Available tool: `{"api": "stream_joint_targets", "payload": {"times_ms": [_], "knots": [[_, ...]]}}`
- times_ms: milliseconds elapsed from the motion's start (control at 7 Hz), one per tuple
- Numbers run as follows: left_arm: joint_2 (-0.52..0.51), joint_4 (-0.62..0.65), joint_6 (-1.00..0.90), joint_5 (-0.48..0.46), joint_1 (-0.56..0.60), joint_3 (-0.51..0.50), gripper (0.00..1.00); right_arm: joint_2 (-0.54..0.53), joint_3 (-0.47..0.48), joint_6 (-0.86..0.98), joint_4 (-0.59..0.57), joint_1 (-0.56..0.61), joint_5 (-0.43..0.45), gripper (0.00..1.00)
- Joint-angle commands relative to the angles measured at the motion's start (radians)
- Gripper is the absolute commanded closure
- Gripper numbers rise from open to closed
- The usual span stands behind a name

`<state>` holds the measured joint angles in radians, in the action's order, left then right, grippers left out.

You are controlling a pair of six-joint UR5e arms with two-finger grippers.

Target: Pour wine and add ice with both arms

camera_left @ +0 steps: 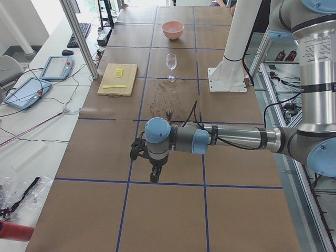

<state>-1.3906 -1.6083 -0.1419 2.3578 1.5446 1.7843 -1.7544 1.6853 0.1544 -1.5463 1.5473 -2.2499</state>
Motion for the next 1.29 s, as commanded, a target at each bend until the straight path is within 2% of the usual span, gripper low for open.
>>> {"api": "stream_joint_targets", "payload": {"times_ms": [0, 1143], "knots": [[0.019, 0.008, -0.031, 0.001, 0.006, -0.005, 0.00, -0.002, -0.001, -0.013, 0.006, 0.008, -0.019, 0.00], [0.007, -0.001, -0.033, -0.003, 0.009, -0.005, 0.00, 0.000, -0.004, -0.015, 0.006, 0.008, -0.065, 0.00]]}}
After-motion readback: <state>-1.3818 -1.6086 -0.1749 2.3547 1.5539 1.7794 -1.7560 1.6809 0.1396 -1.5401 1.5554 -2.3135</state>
